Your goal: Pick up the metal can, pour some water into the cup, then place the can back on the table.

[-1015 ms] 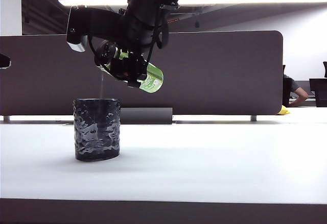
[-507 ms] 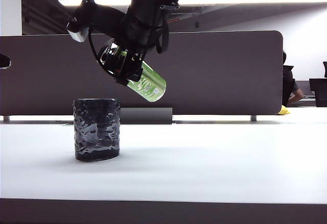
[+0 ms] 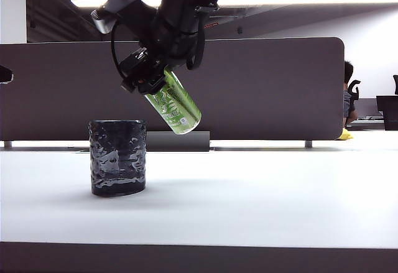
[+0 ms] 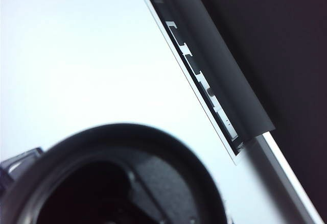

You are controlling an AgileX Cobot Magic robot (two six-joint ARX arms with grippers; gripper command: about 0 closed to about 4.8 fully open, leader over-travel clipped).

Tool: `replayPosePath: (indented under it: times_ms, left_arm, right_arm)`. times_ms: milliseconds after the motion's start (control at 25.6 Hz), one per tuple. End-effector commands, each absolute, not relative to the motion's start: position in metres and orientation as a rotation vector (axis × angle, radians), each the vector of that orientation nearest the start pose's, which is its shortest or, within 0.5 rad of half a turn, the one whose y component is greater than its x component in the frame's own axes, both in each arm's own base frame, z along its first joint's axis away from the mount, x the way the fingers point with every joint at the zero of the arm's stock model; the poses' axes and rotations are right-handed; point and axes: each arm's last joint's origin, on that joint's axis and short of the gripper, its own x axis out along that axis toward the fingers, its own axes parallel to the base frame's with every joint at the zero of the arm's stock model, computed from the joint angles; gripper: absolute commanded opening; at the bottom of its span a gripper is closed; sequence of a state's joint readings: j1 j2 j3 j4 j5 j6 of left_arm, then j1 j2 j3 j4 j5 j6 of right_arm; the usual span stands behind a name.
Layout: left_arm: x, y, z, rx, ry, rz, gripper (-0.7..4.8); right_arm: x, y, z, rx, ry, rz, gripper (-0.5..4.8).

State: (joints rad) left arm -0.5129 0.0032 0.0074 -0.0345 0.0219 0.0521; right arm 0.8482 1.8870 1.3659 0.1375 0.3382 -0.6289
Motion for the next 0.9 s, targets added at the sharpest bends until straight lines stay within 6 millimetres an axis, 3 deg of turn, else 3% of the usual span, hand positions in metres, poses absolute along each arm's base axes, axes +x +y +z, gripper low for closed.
replayPosePath:
  times_ms: [39, 312, 546, 897]
  left_arm:
    - [0.085, -0.048, 0.164, 0.055, 0.002, -0.536, -0.05]
    - [0.085, -0.048, 0.164, 0.055, 0.002, -0.536, -0.05]
    - [0.085, -0.048, 0.164, 0.055, 0.002, -0.536, -0.05]
    - [0.085, -0.048, 0.164, 0.055, 0.003, -0.536, -0.05]
  right_arm:
    - [0.294, 0.317, 0.264, -0.735, 0.109, 0.558, 2.73]
    - [0.3, 0.304, 0.275, -0.604, 0.13, 0.524, 2.73]
    - [0.31, 0.281, 0.285, -0.5, 0.202, 0.472, 2.73]
    - [0.322, 0.256, 0.295, -0.348, 0.242, 0.535, 2.73]
